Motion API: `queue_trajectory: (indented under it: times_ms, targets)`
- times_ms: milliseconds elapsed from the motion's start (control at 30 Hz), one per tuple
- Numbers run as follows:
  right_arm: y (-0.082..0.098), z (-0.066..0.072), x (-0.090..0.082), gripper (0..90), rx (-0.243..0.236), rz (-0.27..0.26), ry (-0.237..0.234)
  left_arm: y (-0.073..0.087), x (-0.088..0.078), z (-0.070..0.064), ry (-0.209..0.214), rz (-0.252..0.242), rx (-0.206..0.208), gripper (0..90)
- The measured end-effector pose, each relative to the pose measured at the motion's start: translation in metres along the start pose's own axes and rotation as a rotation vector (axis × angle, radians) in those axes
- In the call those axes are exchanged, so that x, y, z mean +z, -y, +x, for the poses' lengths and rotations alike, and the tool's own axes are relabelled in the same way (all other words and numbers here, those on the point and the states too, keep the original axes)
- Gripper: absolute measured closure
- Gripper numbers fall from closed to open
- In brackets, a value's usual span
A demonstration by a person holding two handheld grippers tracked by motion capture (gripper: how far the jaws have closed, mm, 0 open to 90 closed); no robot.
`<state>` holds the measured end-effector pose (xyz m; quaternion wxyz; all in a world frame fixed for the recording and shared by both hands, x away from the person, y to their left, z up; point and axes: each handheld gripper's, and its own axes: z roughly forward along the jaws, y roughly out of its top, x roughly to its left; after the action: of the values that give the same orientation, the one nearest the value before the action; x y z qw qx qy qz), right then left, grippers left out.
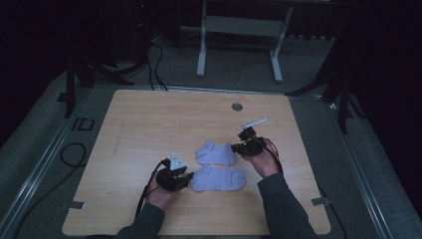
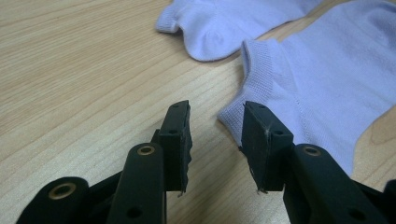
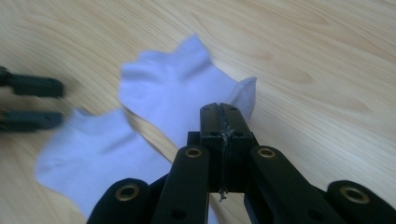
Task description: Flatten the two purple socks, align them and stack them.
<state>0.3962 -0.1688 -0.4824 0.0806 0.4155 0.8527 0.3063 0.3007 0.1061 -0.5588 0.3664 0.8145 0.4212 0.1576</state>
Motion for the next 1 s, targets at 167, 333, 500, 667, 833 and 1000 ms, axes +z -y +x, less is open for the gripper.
queue_trajectory:
  times_ms: [167, 333, 500, 667, 833, 1000]
  targets:
    - [0.011, -0.016, -0.001, 89.3, 0.036, 0.018, 0.04, 0.0, 0.0, 0.0, 0.002, -0.003, -0.005, 62.6]
    - [0.018, -0.028, -0.003, 89.3, 0.059, 0.033, 0.089, 0.0, -0.001, 0.001, 0.001, -0.005, -0.009, 62.6]
    - [0.02, -0.035, -0.006, 87.3, 0.036, 0.076, 0.227, 0.0, -0.001, 0.002, -0.001, -0.003, -0.01, 62.6]
    - [0.016, -0.032, -0.01, 72.2, -0.028, 0.106, 0.316, 0.0, 0.0, 0.001, 0.0, -0.001, -0.008, 62.6]
    - [0.005, -0.016, -0.01, 67.3, -0.173, 0.101, 0.174, 0.0, -0.001, 0.002, -0.001, -0.001, -0.007, 62.6]
    - [-0.006, 0.003, -0.002, 65.6, -0.286, 0.131, 0.119, 0.0, -0.002, 0.002, -0.002, -0.006, -0.009, 62.6]
